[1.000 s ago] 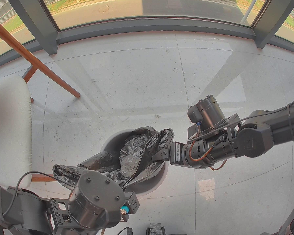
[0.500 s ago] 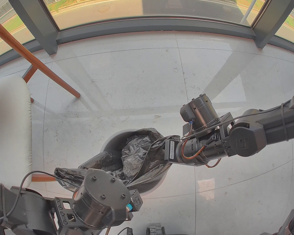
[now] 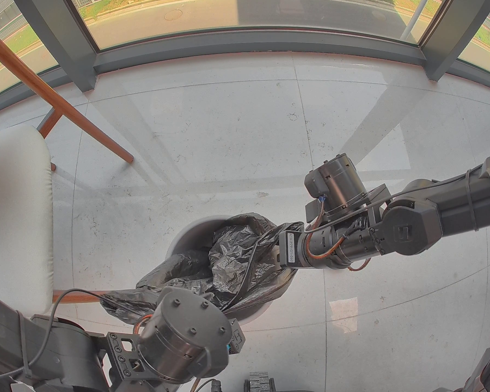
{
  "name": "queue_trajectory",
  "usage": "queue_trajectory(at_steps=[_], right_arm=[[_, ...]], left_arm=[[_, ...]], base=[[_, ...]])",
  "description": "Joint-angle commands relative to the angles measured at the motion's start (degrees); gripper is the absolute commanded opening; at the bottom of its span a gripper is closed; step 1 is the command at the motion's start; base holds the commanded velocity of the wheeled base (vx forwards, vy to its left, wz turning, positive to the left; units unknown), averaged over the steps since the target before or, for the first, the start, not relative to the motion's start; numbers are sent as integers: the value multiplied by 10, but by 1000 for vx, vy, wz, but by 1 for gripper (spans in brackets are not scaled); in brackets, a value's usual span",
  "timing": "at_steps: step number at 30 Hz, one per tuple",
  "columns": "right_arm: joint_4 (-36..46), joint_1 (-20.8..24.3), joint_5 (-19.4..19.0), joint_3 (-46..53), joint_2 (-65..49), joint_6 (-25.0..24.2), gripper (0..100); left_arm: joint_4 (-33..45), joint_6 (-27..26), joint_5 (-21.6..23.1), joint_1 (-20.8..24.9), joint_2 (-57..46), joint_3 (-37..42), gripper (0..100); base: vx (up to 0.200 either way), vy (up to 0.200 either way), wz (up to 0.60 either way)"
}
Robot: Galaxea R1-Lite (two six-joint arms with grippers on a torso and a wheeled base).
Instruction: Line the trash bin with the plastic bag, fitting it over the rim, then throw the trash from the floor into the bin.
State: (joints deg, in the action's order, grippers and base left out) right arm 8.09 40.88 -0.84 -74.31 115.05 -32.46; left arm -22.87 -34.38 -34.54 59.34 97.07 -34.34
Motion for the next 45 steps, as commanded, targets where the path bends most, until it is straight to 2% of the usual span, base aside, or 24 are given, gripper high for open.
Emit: queue_trajectory(at_steps=[1,2,6,12,18,21,29,30,36,37,41,45], right_arm=[[-1,-25,2,3,3,35,0],[-1,-27,2,5,3,40,0],[-4,-59,2,21,3,111,0],[-4,-60,3,20,3,115,0],[-4,-58,4,20,3,115,0],[-4,-60,4,20,3,115,0],[-4,-62,9,20,2,114,0],[-4,-62,9,19,1,114,0],[-5,-62,9,18,-1,114,0],[-4,-63,9,18,-1,114,0],[-5,-62,9,15,1,114,0],[-5,-63,10,15,0,114,0]], left_arm=[[0,18,0,2,21,-13,100],[0,21,0,2,22,-14,100],[17,75,-2,1,44,-51,100],[41,138,-3,0,81,-98,100],[42,222,-6,27,145,-134,100],[43,239,-11,35,153,-143,100],[76,300,-15,35,205,-258,100],[99,338,-22,32,219,-285,100],[185,439,-29,29,222,-332,100],[216,469,-29,29,223,-347,100],[282,519,-29,13,228,-399,100],[284,527,-29,-4,255,-435,100]], base=[[0,0,0],[0,0,0],[0,0,0],[0,0,0],[0,0,0],[0,0,0],[0,0,0],[0,0,0],[0,0,0],[0,0,0],[0,0,0],[0,0,0]])
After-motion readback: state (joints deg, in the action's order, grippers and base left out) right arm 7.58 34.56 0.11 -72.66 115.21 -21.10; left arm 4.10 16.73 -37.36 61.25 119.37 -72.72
